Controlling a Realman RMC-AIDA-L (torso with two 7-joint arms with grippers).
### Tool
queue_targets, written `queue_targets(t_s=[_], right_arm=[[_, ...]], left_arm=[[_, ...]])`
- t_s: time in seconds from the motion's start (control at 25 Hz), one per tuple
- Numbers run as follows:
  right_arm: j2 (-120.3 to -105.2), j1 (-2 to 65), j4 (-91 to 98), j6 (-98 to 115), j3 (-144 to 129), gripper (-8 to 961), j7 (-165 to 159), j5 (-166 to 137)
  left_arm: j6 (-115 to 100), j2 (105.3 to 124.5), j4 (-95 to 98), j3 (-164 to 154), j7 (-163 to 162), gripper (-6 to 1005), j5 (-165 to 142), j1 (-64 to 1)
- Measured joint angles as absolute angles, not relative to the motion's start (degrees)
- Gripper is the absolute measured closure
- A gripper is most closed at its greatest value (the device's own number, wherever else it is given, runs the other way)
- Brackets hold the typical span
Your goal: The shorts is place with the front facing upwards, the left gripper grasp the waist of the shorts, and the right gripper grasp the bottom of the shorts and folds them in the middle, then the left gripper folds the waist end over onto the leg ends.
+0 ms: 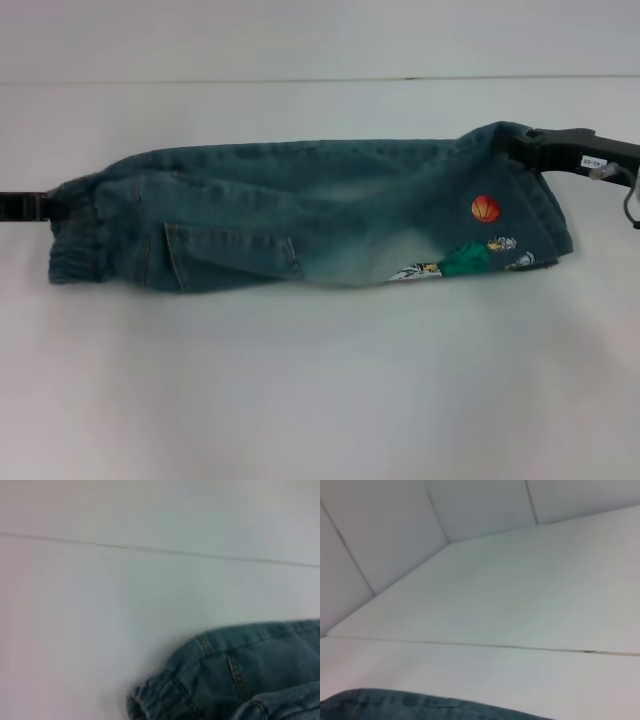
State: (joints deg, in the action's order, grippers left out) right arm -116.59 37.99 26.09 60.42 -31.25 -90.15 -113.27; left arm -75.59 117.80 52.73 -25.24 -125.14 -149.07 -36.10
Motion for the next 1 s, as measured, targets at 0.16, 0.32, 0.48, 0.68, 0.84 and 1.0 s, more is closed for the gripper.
queue_targets(t_s=[0.16, 0.32, 0.48, 0.68, 0.84, 1.0], right_arm=[[-116.58, 38.7, 25.2, 56.9, -31.7, 898, -90.8, -112.9], [-116.61, 39.5, 24.5, 53.6, -31.9, 898, -91.3, -113.1], [-116.6, 40.3, 24.4, 50.2, -33.2, 899, -91.3, -113.1], [-116.23, 42.3, 23.9, 46.4, -37.4, 899, -91.5, -113.2], [-116.02, 43.6, 22.4, 43.5, -40.9, 880, -92.2, -113.2], [-116.14, 44.4, 21.5, 41.9, -42.2, 861, -92.3, -113.2]], left_arm=[[-73.4, 117.96, 53.1, -25.0, -125.1, 972, -146.5, -35.6], [-71.1, 117.96, 53.1, -25.3, -124.7, 973, -144.2, -35.1], [-69.5, 117.95, 52.8, -25.7, -124.6, 969, -144.1, -35.2], [-68.6, 117.91, 52.6, -25.8, -124.5, 964, -144.3, -35.3], [-67.3, 117.91, 52.5, -27.6, -124.5, 960, -144.3, -35.0], [-66.1, 117.98, 51.9, -29.3, -124.5, 956, -144.6, -35.1]])
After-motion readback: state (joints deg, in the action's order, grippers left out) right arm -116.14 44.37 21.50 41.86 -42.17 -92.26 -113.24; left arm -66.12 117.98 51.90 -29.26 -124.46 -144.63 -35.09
